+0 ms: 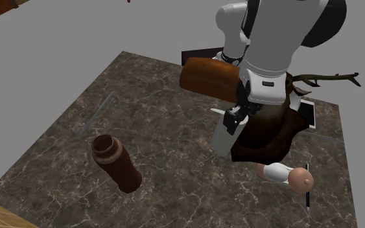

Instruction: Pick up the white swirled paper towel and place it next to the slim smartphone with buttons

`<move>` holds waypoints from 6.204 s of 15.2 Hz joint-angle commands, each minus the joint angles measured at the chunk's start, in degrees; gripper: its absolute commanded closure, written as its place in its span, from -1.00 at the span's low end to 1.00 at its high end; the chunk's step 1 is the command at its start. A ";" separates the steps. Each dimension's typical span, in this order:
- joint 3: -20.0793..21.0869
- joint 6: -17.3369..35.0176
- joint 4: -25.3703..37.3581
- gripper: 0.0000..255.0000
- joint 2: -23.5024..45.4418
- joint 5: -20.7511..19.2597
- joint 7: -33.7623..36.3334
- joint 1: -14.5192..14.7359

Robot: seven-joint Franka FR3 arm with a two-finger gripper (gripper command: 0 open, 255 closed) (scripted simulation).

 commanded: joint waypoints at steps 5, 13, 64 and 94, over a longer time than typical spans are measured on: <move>0.05 -4.53 3.33 1.00 -1.29 -0.66 0.45 0.11; 0.09 -10.57 8.69 1.00 -2.04 -1.01 0.68 0.18; 12.41 -37.31 43.70 1.00 7.23 -2.09 28.41 15.52; 16.22 -24.11 34.62 1.00 12.03 -3.10 40.47 23.35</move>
